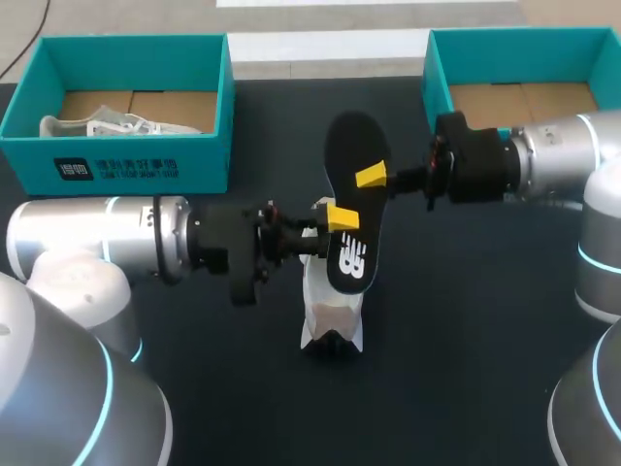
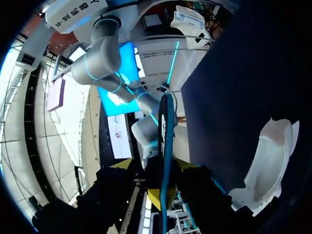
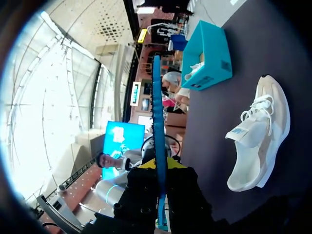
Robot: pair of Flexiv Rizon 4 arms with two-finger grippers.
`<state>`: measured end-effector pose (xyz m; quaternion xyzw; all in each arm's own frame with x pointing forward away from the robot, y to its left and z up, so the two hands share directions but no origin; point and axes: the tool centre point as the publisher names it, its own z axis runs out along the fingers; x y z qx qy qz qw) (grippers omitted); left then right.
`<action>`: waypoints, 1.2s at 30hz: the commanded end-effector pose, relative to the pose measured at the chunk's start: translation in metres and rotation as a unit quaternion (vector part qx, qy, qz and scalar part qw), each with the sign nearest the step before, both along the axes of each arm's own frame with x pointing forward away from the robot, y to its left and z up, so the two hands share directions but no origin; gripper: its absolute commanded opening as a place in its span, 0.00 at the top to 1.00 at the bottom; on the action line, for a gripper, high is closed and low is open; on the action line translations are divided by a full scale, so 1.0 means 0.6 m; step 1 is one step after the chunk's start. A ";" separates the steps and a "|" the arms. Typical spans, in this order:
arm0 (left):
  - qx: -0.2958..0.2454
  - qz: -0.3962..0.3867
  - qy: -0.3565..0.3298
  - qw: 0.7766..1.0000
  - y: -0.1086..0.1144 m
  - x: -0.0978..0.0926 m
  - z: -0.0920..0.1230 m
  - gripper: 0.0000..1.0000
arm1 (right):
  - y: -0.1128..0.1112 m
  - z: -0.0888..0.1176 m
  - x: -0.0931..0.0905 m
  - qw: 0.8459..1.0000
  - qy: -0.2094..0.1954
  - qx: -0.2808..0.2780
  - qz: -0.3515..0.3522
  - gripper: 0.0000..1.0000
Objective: Take the shoe out of the shoebox, open the shoe tongue, remove and reinsert the insole, then place the shoe into the shoebox
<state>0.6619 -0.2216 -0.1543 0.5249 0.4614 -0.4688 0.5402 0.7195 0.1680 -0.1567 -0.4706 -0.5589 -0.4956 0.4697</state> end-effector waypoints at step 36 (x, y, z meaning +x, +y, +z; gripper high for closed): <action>0.302 -0.003 0.002 0.953 0.052 0.043 0.076 0.00 | 0.003 -0.055 0.003 0.999 0.014 0.024 -0.025 1.00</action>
